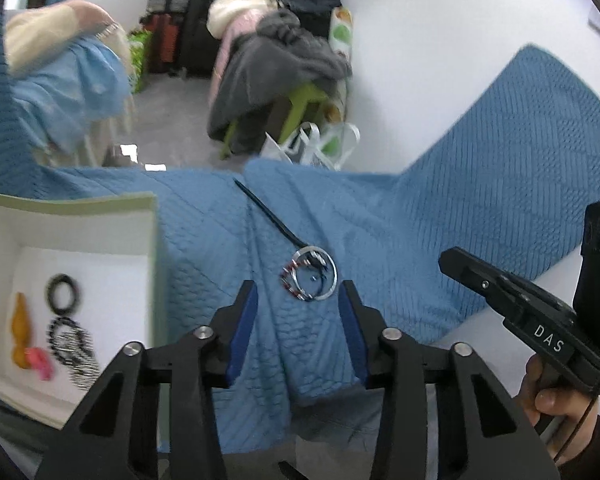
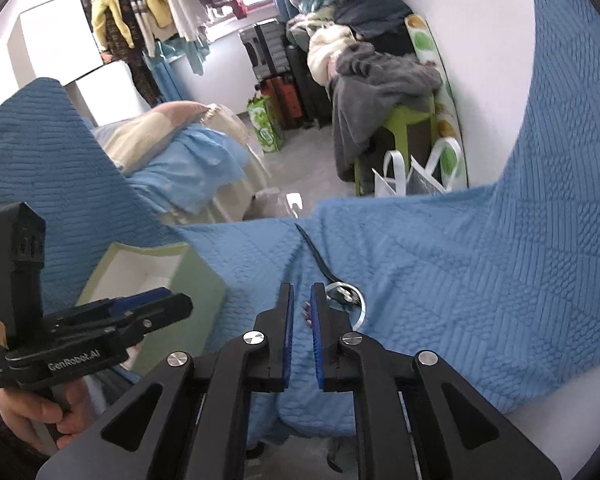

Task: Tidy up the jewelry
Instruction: 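Grasp the red beaded bracelet with the left tool while the right tool grasps the silver hoop ring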

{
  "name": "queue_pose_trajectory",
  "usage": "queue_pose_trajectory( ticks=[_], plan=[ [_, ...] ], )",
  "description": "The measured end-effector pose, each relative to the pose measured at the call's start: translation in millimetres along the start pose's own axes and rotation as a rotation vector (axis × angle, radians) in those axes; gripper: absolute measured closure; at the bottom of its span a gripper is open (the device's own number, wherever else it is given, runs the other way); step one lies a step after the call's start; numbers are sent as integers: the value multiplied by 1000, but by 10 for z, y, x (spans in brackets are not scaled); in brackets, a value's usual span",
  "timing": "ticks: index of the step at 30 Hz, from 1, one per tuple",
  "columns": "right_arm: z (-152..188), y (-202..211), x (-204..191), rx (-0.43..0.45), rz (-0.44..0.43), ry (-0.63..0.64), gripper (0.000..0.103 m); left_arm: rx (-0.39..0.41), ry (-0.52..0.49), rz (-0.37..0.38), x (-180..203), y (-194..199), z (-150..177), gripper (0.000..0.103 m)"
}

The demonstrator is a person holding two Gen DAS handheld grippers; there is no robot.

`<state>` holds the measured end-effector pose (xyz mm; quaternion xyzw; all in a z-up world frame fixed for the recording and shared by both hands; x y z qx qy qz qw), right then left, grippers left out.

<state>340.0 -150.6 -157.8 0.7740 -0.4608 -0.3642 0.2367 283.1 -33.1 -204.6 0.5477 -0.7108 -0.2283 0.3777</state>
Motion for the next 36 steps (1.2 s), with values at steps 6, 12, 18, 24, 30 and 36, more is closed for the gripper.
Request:
queue_pose_trajectory(
  ticks=[6,12,18,24,30,36],
  plan=[
    [145,-266,265,-60,-22,-16,85,-51,-5,5,81,-451,81,62],
    [233,-667,416,-127,-34,-24,85,-103,19,7,30,-847,140,74],
    [245,-1009,519,-168,-39,-19,89,-132,37,1,-32,-1097,163,74],
    [280,-1313,645,-212,-24,-25,91,-156,45,-8,-100,-1338,179,74],
    [288,-1459,765,-237,-8,-37,91,-174,38,-20,-151,-1499,220,75],
    [349,-1588,779,-270,10,-19,91,-168,27,-25,-180,-1534,194,74]
  ],
)
Point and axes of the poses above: each gripper's, at about its wrist camera, not at the fingertips, and y roughly against the way its jaws point, x to its right, z to its underside, the point moved 9 cm from there along -y, roughly the way its jaws point, and after that the axes turned 8 degrees about -y, right-handed, at the moved point
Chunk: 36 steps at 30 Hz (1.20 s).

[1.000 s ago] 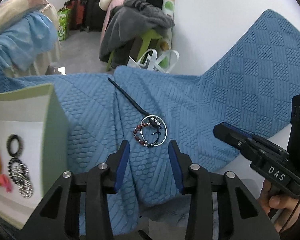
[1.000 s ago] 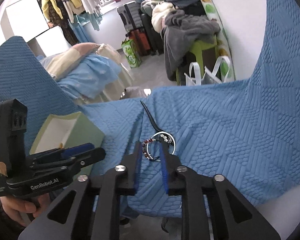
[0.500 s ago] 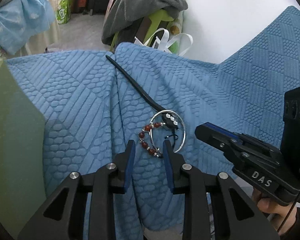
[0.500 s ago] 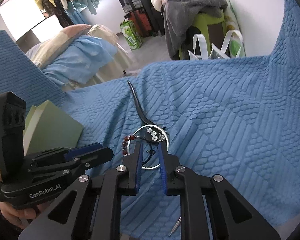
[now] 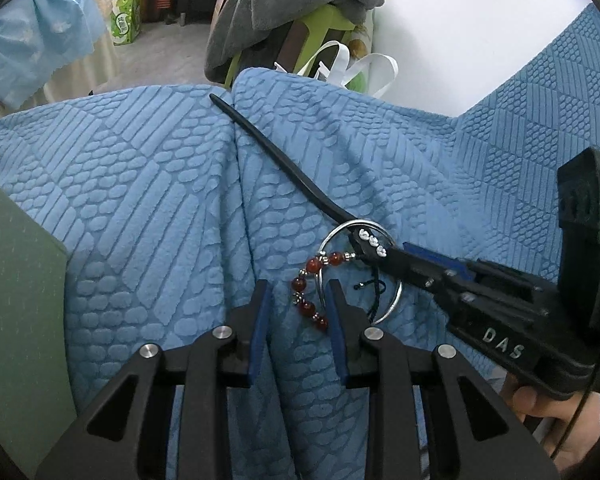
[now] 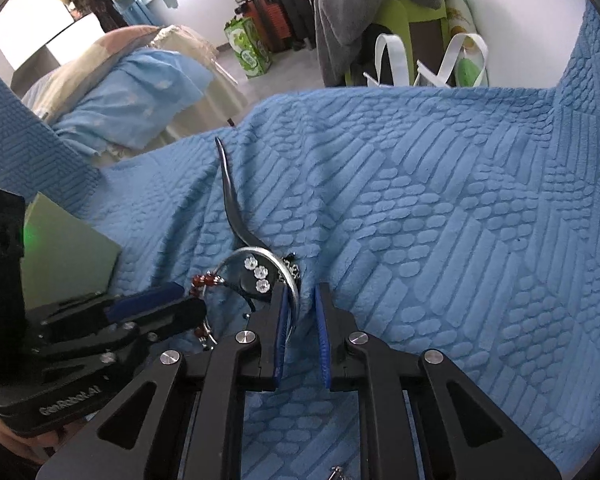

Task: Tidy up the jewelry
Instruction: 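Grasp the red beaded bracelet with the left tool while the right tool grasps the silver hoop ring, then carry the red bracelet and hoop ring into the white box and open both tools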

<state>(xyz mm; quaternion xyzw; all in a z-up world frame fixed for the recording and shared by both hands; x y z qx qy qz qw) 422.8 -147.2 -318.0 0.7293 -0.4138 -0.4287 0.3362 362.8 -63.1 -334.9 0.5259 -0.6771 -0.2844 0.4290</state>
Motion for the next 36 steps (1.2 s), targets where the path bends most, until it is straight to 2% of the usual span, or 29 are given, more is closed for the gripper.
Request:
queue_pose_trajectory(
  ticks=[3,5,7,9,14,19,30,36],
  plan=[
    [1,-11,-47,4,7,34,92,5,-1,-5,-8,-2,-11,74],
    [12,-22,-70,3,9,47,98,11,-12,-15,-1,-4,-17,75],
    [18,-25,-86,2,17,57,98,19,-22,-27,2,6,-23,78],
    [21,-22,-110,3,21,66,98,27,-34,-13,44,14,-36,96],
    [11,48,-151,28,35,70,99,22,-81,-44,108,32,-43,96],
    [14,142,-142,54,57,65,99,44,-56,-25,96,163,-62,96],
    [4,503,-367,124,60,87,100,112,-61,-9,168,636,-158,97],
    [-55,707,-591,148,47,100,100,151,-59,-35,113,1026,-275,97]
  ],
)
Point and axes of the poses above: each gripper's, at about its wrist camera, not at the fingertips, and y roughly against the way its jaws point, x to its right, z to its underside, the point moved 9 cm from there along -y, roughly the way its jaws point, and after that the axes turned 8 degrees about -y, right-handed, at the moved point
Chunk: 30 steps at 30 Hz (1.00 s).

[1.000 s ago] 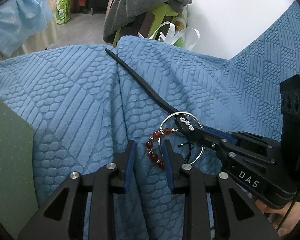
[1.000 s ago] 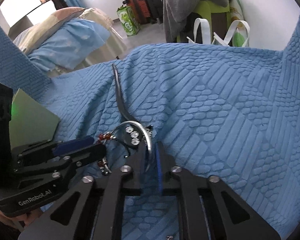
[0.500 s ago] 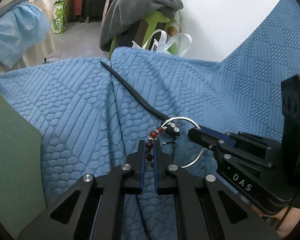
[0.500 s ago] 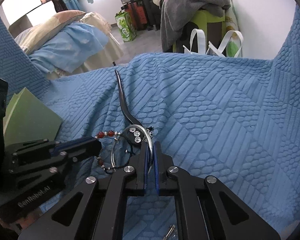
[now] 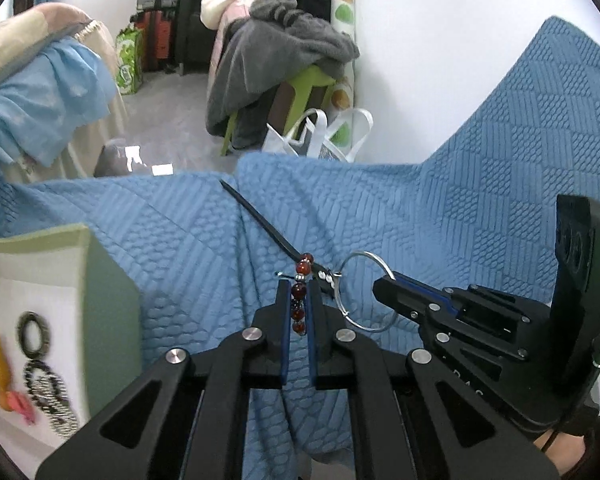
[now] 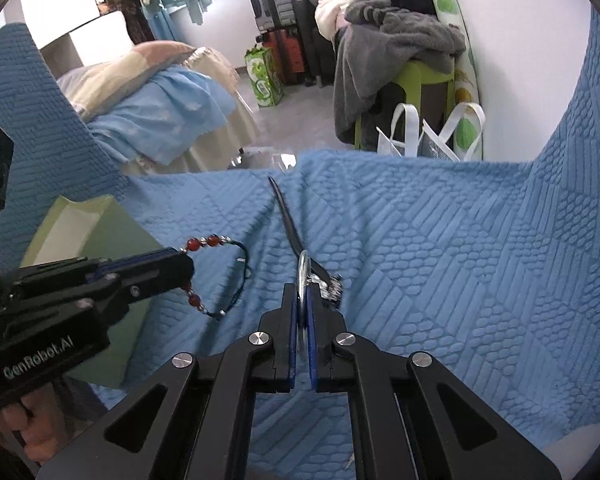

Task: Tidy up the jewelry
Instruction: 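Carry the red bracelet and hoop ring into the white box and open both tools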

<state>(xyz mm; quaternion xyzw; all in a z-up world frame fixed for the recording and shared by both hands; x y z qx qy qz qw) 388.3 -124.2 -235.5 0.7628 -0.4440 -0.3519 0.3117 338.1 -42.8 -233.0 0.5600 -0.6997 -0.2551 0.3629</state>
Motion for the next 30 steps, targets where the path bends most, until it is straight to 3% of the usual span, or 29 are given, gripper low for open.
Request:
queue_pose_trajectory(
  ticks=[7,10,17,25,30],
  plan=[
    [-313,444,-402,83,-11,50,100,59,-16,-56,-210,615,-270,97],
    [-468,653,-611,121,-21,59,100,76,-23,-120,-344,887,-382,97],
    [-729,1066,-1224,180,-98,82,100,163,-20,-140,-538,1543,-556,96],
    [-705,1222,-1965,201,-155,163,100,174,16,-183,-947,1965,-337,96],
    [-470,993,-2271,132,-172,182,100,121,67,-199,-1278,1976,-46,96]
  ],
)
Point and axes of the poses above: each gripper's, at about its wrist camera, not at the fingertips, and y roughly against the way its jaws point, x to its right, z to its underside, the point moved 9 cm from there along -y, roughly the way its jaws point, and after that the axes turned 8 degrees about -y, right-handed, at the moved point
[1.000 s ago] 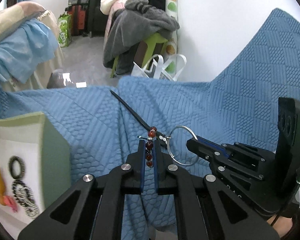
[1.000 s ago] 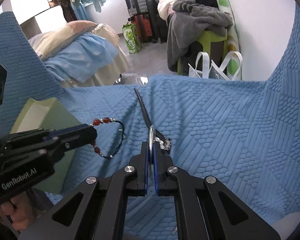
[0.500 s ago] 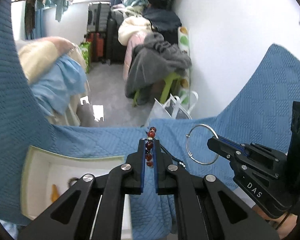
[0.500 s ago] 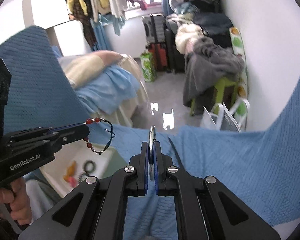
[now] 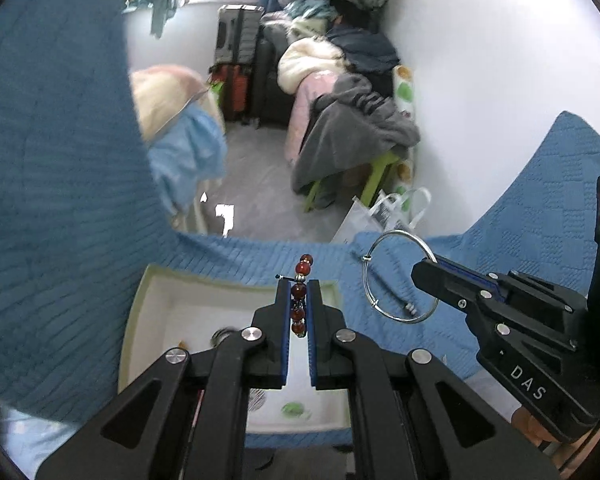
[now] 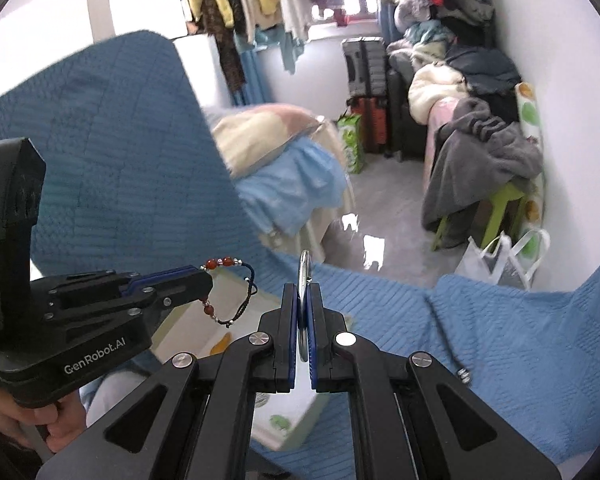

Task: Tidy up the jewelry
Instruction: 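Carry the red bracelet and hoop ring into the white box and open both tools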

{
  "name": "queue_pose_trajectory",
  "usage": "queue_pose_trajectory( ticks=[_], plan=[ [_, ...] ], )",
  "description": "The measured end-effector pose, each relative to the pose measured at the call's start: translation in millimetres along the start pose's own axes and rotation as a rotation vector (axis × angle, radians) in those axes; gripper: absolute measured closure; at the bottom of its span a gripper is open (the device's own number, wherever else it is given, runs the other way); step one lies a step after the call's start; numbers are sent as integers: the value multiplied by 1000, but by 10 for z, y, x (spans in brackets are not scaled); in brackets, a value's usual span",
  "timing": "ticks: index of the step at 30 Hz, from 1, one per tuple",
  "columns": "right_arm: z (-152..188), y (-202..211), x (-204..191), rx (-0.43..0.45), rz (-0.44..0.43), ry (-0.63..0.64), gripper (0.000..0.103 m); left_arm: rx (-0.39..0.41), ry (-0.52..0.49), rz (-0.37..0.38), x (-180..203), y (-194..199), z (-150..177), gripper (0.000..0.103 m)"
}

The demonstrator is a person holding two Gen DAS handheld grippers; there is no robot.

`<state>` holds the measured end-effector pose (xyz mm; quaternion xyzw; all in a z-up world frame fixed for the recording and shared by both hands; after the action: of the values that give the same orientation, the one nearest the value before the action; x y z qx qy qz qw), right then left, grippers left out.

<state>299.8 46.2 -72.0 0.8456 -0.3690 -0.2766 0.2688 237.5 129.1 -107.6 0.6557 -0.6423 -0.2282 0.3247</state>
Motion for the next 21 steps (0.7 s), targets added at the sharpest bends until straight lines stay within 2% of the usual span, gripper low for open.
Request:
queue_pose_trajectory(
  ticks=[5,12,17,21],
  plan=[
    [386,-301,-126,-101,4,-7,100,-82,57,-3,-230,-209,359,96],
    [929,-694,-200,-236,22,-2,100,-164,82,-13,-383,-384,819,96],
    [1155,-807,-174,-283,25,-10,100,-210,111,-8,-430,-501,1034,96],
    [1113,-746,-161,-266,12,-31,97,-226,133,-5,-448,-518,1046,94]
  ],
)
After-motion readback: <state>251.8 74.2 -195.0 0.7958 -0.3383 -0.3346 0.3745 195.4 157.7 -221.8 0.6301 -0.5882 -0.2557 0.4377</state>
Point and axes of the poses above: each gripper's, at about its wrist camera, not at the fingertips, and y roughly against the way its jaws point, x to its right, z to its underside, the point moved 9 cm from there along -y, roughly the way its jaws point, and after that the axes turned 8 degrees about -y, right-handed, at the moved point
